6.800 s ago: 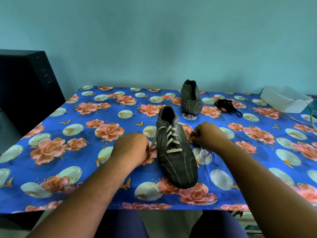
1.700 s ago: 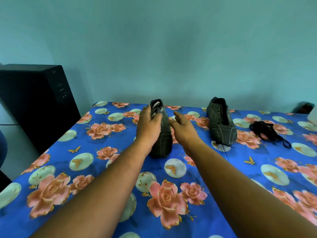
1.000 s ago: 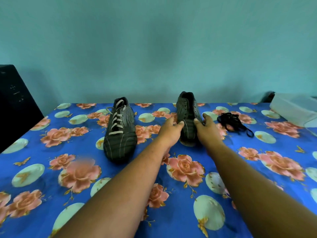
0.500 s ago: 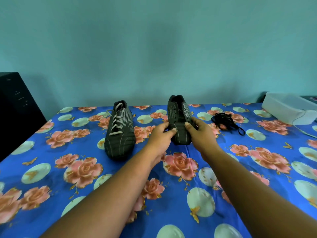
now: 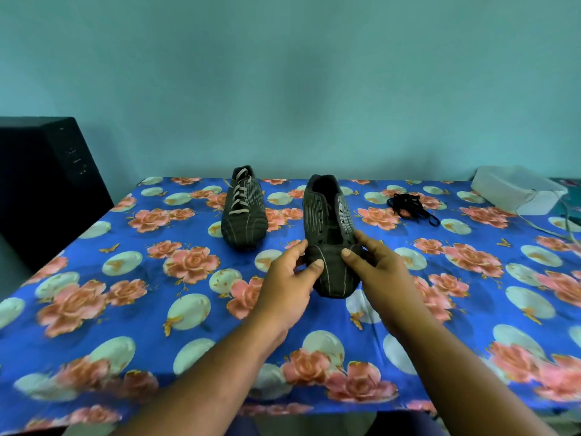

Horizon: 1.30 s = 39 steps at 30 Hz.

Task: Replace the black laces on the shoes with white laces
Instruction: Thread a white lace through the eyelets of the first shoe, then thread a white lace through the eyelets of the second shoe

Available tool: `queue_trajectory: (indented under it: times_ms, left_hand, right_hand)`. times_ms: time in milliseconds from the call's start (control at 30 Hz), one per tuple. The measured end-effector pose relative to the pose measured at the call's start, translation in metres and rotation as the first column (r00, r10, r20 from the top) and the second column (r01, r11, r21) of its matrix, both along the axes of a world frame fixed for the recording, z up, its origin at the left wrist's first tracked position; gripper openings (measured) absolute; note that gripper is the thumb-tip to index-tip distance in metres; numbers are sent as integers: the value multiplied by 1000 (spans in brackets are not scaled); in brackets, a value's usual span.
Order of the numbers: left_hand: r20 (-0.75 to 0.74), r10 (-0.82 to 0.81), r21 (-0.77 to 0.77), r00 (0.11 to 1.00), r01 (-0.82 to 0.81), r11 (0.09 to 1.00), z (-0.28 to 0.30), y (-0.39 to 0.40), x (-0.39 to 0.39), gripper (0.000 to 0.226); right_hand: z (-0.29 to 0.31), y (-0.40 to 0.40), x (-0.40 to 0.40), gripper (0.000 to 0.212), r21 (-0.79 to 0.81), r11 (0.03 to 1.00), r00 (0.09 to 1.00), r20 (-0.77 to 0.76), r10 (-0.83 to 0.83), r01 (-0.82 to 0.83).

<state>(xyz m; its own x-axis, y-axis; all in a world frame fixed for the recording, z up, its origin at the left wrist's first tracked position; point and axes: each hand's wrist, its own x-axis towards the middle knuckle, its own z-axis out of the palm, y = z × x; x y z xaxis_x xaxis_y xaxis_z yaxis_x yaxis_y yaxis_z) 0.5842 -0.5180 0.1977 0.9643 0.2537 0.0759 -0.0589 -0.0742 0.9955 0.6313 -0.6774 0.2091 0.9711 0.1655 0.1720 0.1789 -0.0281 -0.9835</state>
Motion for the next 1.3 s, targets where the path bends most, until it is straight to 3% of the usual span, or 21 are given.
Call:
queue_trajectory:
  times_ms: [167,300,533,700,767,900,1000,1167,1300]
  left_hand:
    - [-1,-2,29,1000,2,1000,-11,-5,-34,52]
    - [-15,4,58,1000,-4,998,-17,-10,-53,51]
    - [-52,-13,152,999,21,988,-19,-10,-61,56]
    - [-66,-18,133,998,27,991,-14,-10,-62,56]
    - [-63,-27,133,998,35,991,-11,-10,-62,57]
    - [-11,-31,122,999,32,992,8,-12,-53,56]
    - [48,-31,231,998,19,973,27,-25,-38,63]
    - [87,-147,364,985,106,925,51,-79,0,56]
    - [7,-261,452,965,230,862,50,-132,36,56]
  right_hand:
    - [-17,-8,-34,32,-10,1000,999,-38,-2,2]
    - [-27,-13,-48,49,-31,1000,999,-47,-5,3]
    - [-31,-11,-58,31,-62,998,997,-73,12,-16]
    - [-26,-12,-57,40,-124,992,997,-75,1,-10]
    - [-24,-14,-58,35,-134,991,998,-62,-1,-7]
    - [-12,-19,-57,48,-241,970,999,14,-32,34]
    - [5,-31,-50,45,-275,958,995,81,-63,83]
    - [23,-77,-31,47,-415,886,976,144,-161,207]
    - [24,-135,-13,45,-553,786,961,156,-227,275]
